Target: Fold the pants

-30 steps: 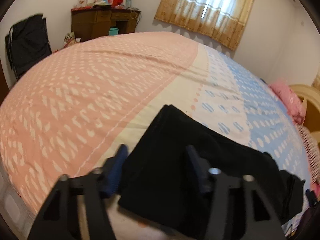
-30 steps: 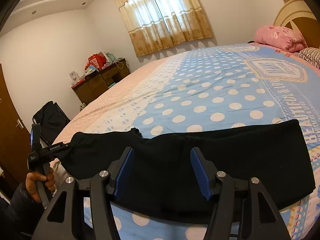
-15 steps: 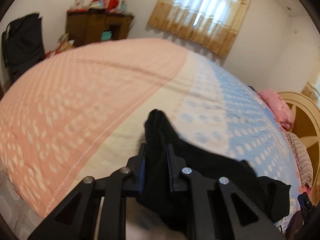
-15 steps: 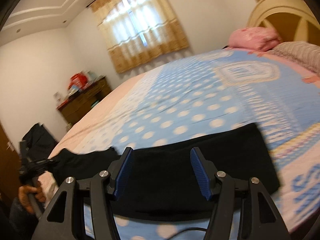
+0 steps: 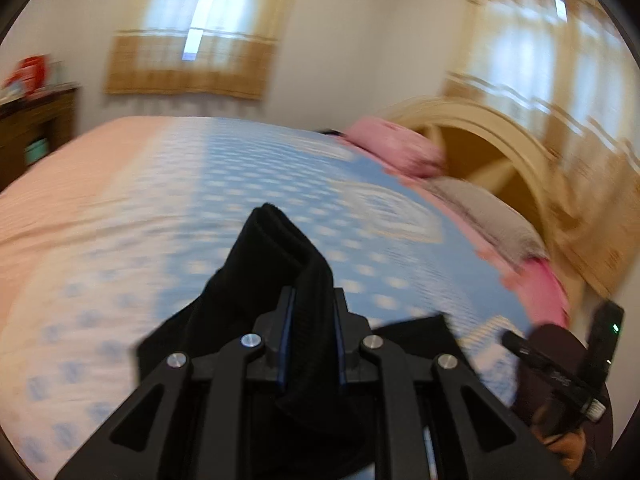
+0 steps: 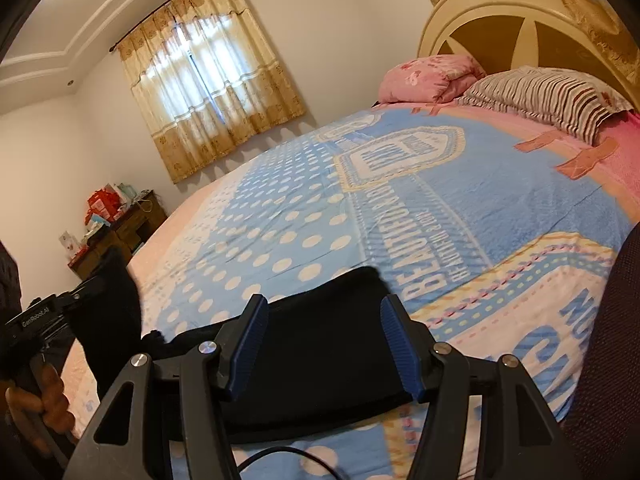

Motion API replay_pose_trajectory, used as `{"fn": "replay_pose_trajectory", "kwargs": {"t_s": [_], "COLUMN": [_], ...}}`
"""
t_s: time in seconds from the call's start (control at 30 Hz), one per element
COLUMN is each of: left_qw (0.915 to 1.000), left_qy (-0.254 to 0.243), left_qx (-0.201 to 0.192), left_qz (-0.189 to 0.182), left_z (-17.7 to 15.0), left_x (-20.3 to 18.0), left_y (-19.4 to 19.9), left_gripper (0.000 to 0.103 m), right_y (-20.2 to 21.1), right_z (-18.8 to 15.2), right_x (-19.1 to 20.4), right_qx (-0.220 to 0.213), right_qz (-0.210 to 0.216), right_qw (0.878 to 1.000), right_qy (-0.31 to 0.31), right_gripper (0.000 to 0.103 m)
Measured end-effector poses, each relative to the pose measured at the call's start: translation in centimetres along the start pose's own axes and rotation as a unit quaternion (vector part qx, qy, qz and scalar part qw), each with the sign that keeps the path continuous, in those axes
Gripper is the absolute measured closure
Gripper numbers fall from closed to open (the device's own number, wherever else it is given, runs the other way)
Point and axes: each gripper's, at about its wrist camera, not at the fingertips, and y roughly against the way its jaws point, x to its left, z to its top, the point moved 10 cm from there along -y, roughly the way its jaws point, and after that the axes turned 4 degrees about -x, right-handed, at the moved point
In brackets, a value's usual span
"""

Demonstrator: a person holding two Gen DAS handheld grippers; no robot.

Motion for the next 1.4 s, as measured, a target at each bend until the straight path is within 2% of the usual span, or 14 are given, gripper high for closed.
{"fn": "replay_pose_trajectory", "kwargs": {"t_s": [0.27,0.5,0.6,0.63,0.67,0.73,0.83,0.9,0.97,1.03,1.13,1.2,1.23,1.4], "left_qw": [0.9937,0.9866,0.9841,0.9835,0.9827,0.9835,0.9896,0.9919,0.9884,0.9857,0.9847,0.9823,0.9808,0.9800], "left_qy": [-0.071,-0.101,-0.106,-0.109,-0.115,-0.125,-0.106,-0.088,-0.068,-0.033,0.012,0.019,0.023,0.028], "left_qx": [0.060,0.105,0.115,0.121,0.127,0.125,0.097,0.087,0.091,0.102,0.104,0.106,0.109,0.116], "left_qz": [-0.064,-0.074,-0.084,-0.079,-0.071,-0.039,-0.014,0.029,0.101,0.130,0.140,0.153,0.160,0.159], "left_z": [-5.0,-9.7,-9.6,-9.3,-9.0,-8.0,-6.1,-5.6,-5.8,-6.4,-7.1,-7.4,-7.7,-8.2], "left_x": [-9.3,-11.0,-10.7,-10.3,-10.0,-8.3,-4.6,-1.4,3.6,6.8,9.4,10.3,10.8,10.6], "left_y": [-7.1,-9.9,-9.0,-8.4,-8.1,-6.4,-3.3,-2.4,-1.7,-1.1,-0.2,0.0,0.0,-0.3], "left_gripper": [0.085,0.085,0.075,0.060,0.035,0.016,0.013,0.011,0.012,0.012,0.012,0.012,0.012,0.012], "right_y": [0.1,-0.8,-1.2,-1.2,-1.2,-1.2,-2.3,-3.5,-4.9,-5.9,-7.0,-7.2,-7.2,-5.9], "right_z": [0.7,-0.2,-0.6,-0.7,-0.7,-0.7,-1.7,-3.0,-4.7,-6.0,-8.3,-8.8,-9.1,-7.4], "right_x": [-3.5,-4.0,-3.8,-3.6,-3.1,-2.1,0.1,1.0,2.4,2.8,3.8,4.2,4.8,5.8], "right_qx": [-0.008,0.010,0.021,0.025,0.027,0.032,0.055,0.076,0.103,0.119,0.143,0.141,0.146,0.125], "right_qz": [-0.029,-0.029,-0.013,0.001,0.019,0.048,0.084,0.085,0.087,0.066,0.051,0.032,0.033,0.042], "right_qw": [0.999,0.999,0.999,0.998,0.998,0.996,0.992,0.991,0.989,0.990,0.988,0.989,0.987,0.985], "right_qy": [-0.025,-0.028,-0.043,-0.051,-0.060,-0.074,-0.078,-0.074,-0.063,-0.039,-0.007,0.031,0.057,0.112], "right_gripper": [0.042,0.042,0.042,0.042,0.042,0.042,0.037,0.037,0.037,0.037,0.037,0.057,0.079,0.087]}}
